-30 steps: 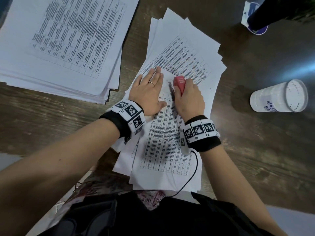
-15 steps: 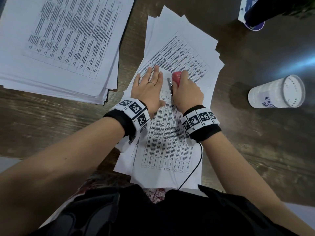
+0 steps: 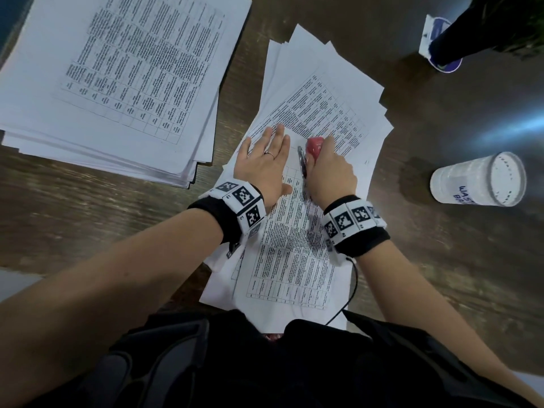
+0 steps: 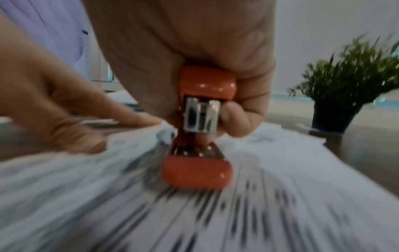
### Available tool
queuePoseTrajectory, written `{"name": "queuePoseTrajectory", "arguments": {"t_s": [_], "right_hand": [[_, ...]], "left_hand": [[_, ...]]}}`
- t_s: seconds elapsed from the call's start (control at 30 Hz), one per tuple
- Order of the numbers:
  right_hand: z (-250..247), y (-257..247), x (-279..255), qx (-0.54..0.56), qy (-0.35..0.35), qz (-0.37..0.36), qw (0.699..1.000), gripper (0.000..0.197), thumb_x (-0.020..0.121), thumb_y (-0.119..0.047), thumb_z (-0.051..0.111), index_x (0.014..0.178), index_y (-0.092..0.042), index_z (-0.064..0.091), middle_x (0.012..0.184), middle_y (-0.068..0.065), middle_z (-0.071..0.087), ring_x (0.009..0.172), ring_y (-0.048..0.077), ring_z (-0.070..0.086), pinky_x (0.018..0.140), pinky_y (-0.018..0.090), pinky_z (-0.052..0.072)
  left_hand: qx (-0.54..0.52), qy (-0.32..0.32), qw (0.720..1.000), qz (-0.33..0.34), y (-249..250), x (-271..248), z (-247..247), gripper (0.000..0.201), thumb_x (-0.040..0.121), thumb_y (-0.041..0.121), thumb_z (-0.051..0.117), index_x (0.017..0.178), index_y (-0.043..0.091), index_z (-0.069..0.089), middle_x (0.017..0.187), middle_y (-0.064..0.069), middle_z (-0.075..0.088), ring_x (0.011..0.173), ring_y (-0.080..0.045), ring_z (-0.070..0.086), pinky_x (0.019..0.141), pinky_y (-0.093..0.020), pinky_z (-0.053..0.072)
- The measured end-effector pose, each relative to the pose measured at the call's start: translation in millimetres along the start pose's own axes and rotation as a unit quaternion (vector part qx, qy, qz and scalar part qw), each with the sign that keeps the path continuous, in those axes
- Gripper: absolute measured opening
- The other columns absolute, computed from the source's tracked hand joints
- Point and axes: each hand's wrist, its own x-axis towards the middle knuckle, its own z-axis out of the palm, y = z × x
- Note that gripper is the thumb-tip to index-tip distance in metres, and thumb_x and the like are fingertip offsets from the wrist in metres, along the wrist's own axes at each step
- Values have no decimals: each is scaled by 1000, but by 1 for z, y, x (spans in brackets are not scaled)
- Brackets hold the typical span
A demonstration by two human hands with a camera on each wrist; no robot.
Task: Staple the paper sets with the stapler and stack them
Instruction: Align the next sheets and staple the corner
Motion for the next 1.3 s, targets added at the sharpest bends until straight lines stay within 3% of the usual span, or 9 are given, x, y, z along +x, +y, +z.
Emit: {"name": "queuePoseTrajectory", "arguments": {"t_s": [0.13, 0.33, 0.43, 0.57, 0.83, 0.97, 1.17, 1.3], "right_hand": [[9, -8, 3, 53, 9, 63, 997, 39, 103, -38, 36, 128, -8, 36, 111, 16, 64, 99, 37, 61, 69, 37, 35], [8, 5, 15, -40, 47, -54, 997, 38, 103, -38, 37, 129, -11, 37, 118, 12, 60, 96, 34, 63, 65, 35, 37], [6, 6, 19, -50, 55, -66, 995, 39, 102, -39, 38, 130, -12, 37, 118, 11, 60, 95, 32, 63, 64, 35, 37], [6, -14, 31, 0, 60, -9, 998, 41, 101, -42, 38, 129, -12, 36, 110, 9, 65, 94, 31, 65, 68, 38, 44], [3, -17, 34, 35, 73, -6, 997, 41, 102, -43, 35, 130, -13, 36, 108, 8, 66, 92, 31, 64, 72, 40, 48], [-4, -3, 26, 119, 42, 32, 992, 41, 102, -43, 37, 129, -13, 38, 108, 11, 65, 95, 32, 63, 73, 39, 42], [10, 24, -7, 150, 9, 76, 986, 43, 101, -45, 37, 126, -10, 39, 108, 17, 64, 97, 37, 61, 71, 37, 39], [15, 28, -18, 132, 14, 51, 990, 43, 100, -46, 39, 121, -9, 41, 107, 16, 64, 95, 37, 61, 69, 36, 38]], "left_hand": [[4, 8, 1000, 4, 0, 0, 1, 94, 93, 61, 45, 154, 14, -9, 160, -2, -23, 149, -20, -15, 119, -45, -3], [12, -3, 1000, -2, 3, 1, -1, 96, 92, 59, 48, 154, 13, -10, 160, -3, -24, 149, -22, -15, 119, -47, -3], [8, -6, 1000, -2, 3, 1, -1, 97, 92, 58, 49, 154, 13, -11, 160, -2, -24, 149, -22, -15, 119, -47, -4], [8, 3, 1000, 3, 3, 0, 0, 96, 92, 58, 46, 154, 12, -10, 160, -3, -23, 149, -22, -15, 120, -47, -3], [-10, 25, 1000, 10, -2, -4, 2, 94, 92, 60, 45, 155, 14, -8, 160, 1, -22, 149, -17, -14, 120, -43, -2], [-22, 29, 999, 10, -6, -4, 0, 98, 89, 64, 48, 155, 14, -4, 161, 3, -18, 149, -16, -10, 120, -41, -1], [-15, 18, 1000, 13, -7, -4, -3, 100, 89, 66, 47, 154, 13, -8, 161, 2, -19, 149, -17, -9, 120, -41, 2], [-12, 17, 1000, 17, -6, -6, -9, 96, 91, 60, 49, 155, 13, -3, 162, 2, -15, 150, -19, -4, 118, -41, 8]]}}
